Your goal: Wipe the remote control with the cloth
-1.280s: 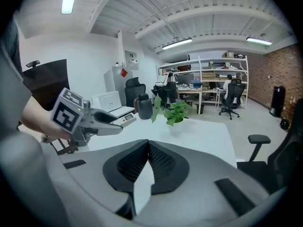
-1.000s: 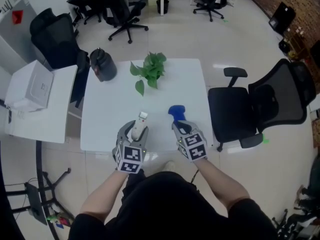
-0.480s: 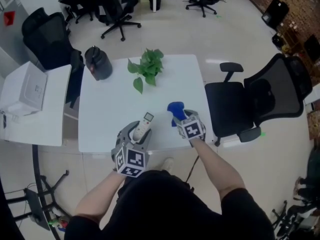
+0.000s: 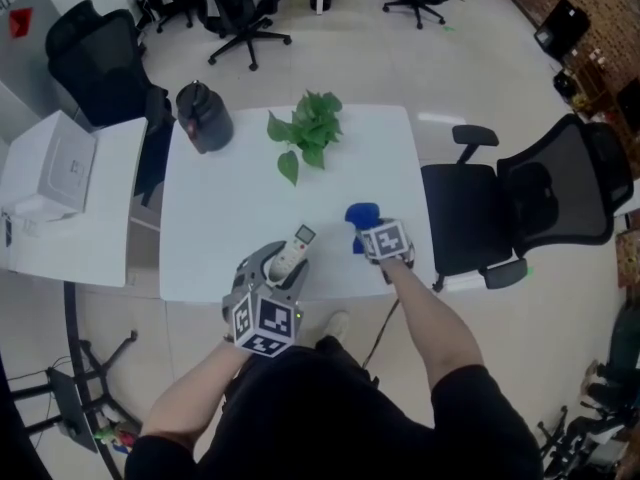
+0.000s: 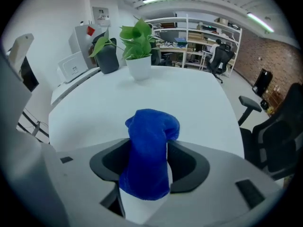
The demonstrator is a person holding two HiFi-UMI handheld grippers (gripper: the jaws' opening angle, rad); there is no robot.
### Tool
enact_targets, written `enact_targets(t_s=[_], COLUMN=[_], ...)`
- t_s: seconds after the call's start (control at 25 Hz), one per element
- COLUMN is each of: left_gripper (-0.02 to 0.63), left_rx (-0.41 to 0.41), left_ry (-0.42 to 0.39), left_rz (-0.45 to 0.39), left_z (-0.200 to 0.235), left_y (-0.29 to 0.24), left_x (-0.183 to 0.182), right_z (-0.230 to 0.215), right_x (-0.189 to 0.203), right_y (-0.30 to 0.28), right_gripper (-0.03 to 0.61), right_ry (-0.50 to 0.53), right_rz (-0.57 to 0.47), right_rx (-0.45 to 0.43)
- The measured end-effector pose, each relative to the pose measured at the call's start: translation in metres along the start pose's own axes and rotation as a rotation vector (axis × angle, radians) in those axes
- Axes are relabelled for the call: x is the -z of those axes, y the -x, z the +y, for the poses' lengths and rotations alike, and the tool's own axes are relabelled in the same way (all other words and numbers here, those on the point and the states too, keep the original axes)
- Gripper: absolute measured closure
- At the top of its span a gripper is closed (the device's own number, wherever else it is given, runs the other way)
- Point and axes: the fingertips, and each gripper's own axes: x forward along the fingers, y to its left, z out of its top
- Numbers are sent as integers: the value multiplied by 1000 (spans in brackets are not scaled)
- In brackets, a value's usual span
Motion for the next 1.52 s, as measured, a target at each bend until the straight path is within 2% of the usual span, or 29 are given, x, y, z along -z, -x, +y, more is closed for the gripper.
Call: enact_targets(t_s=[0.04,0.12,0.24,0.36,0.48,0.64,0.76,0.88,1.0,1.16,1.24,1.36,1.52], left_gripper=[403,403,403,403,403,403,403,403,403,403,403,404,405], left_rx=[0,0,-1,-4,-12,-28,-34,-28,-23,-7,-15,-28,-23], left_ry=[0,3,6,2,-6,-43,-89,-148,-219,-346,-426,-518,-529], left_rz=[3,7,9,6,-1,-12,-18,-25,-36,-70,-91,-124,-161], left_z=[1,1,3,7,14,26,32,32,30,25,22,20,18], left_y=[0,0,1,0,-2,-2,-1,1,4,9,15,24,33], left_x=[1,3,4,6,6,8,9,6,1,-8,-14,-18,-20], right_z=[3,6,-3,0,14,63,114,165,211,251,259,255,240], right_x=[-1,-4,-6,-13,-28,-60,-84,-102,-110,-104,-102,-103,-104], right_y=[-1,-1,5,23,59,134,190,231,248,240,236,232,231], right_gripper=[336,395,435,448,451,451,451,451,451,451,454,459,460], right_ry=[-21,-39,-39,-49,-34,40,146,270,393,495,511,507,480], right_rz=[-7,-22,-40,-90,-195,-376,-493,-560,-556,-469,-425,-389,-373], right_rx=[-27,-49,-16,-32,-73,-157,-242,-325,-398,-462,-478,-454,-397])
